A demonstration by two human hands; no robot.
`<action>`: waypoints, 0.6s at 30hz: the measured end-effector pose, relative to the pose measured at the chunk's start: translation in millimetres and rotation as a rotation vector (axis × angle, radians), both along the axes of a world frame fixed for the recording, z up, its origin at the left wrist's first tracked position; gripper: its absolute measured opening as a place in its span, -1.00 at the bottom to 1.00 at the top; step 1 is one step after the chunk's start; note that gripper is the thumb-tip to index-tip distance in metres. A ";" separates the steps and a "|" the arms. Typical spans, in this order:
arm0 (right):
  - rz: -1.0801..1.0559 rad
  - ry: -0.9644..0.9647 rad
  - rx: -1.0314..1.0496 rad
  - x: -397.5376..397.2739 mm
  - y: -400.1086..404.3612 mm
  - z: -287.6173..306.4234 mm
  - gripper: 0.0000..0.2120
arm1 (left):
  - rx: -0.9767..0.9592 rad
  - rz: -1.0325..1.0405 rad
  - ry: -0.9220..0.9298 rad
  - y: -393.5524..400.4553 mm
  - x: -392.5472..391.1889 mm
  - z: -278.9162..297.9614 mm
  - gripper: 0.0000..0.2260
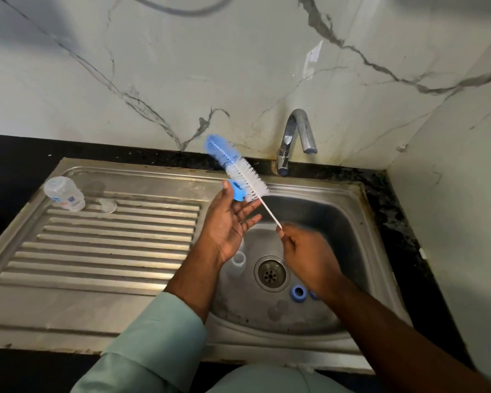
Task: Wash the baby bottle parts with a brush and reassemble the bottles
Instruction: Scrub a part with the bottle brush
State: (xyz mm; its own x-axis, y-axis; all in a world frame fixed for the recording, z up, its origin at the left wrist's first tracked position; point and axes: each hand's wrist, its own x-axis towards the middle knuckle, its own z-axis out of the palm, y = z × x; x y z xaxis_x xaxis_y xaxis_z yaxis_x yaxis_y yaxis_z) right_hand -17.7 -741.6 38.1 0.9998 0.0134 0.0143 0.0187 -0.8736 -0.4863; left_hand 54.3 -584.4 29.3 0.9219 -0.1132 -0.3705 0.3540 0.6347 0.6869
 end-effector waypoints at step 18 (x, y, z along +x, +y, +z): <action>0.057 0.030 -0.139 -10.3 3.7 -9.1 -0.83 | -0.059 0.252 0.140 -4.8 -3.2 -7.5 -0.76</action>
State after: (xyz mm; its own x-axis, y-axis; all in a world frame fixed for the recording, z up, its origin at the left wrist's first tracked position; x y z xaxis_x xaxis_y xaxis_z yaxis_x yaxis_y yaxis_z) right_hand -28.0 -737.8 29.0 0.9973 0.0699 -0.0212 0.0575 -0.9303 -0.3623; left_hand 51.1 -589.2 21.7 0.8643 0.0875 -0.4953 0.2688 0.7520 0.6019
